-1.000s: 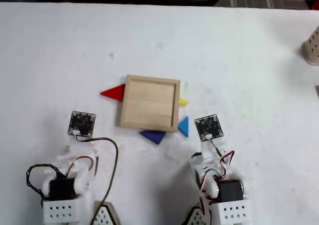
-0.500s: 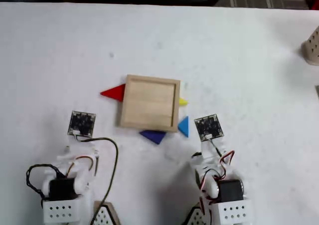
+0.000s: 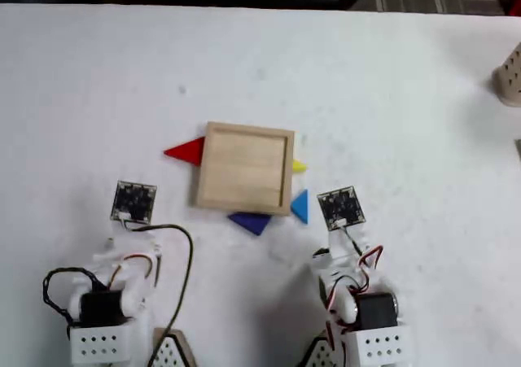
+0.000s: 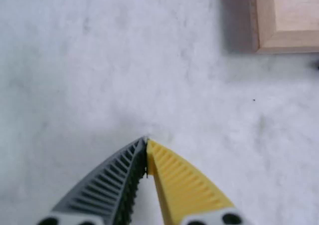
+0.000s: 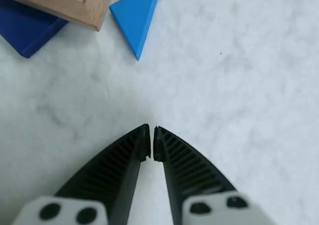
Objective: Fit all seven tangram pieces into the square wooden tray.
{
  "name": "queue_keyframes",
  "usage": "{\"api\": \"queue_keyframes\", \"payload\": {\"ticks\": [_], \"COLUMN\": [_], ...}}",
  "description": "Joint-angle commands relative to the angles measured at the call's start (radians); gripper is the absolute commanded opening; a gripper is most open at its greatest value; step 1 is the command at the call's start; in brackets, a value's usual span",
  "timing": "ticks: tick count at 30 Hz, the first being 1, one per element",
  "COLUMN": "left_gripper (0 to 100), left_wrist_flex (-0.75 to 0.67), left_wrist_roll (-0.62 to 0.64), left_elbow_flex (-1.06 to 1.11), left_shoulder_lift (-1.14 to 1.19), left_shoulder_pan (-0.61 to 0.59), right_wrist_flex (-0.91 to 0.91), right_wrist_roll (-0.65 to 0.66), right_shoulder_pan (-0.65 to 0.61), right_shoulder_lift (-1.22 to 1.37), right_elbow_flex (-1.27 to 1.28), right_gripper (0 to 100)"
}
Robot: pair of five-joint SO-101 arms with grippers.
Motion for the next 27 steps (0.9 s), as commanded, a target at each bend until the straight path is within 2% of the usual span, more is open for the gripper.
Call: {"api": "queue_keyframes", "payload": {"ticks": [1, 16, 24, 27], "left_gripper": [2, 2, 2, 2], "left_wrist_flex": [0.008, -0.005, -0.141, -0.186], "left_wrist_roll": [-0.008, -0.011, -0.008, -0.008], "left_elbow_flex": [-0.002, -0.002, -0.002, -0.029], "left_shoulder_lift": [-0.010, -0.010, -0.010, -0.010], "left_shoulder_pan": [-0.012, -0.007, -0.019, -0.093], "right_wrist_flex": [-0.019, -0.019, -0.019, -0.021], "right_wrist_roll": [0.005, 0.006, 0.008, 0.008], "right_shoulder_pan": [0.013, 0.005, 0.005, 0.005], "right_shoulder_lift": [-0.008, -0.008, -0.008, -0.008], "right_elbow_flex": [0.009, 0.009, 0.009, 0.009], "right_gripper": [1.8, 1.9, 2.1, 2.1]}}
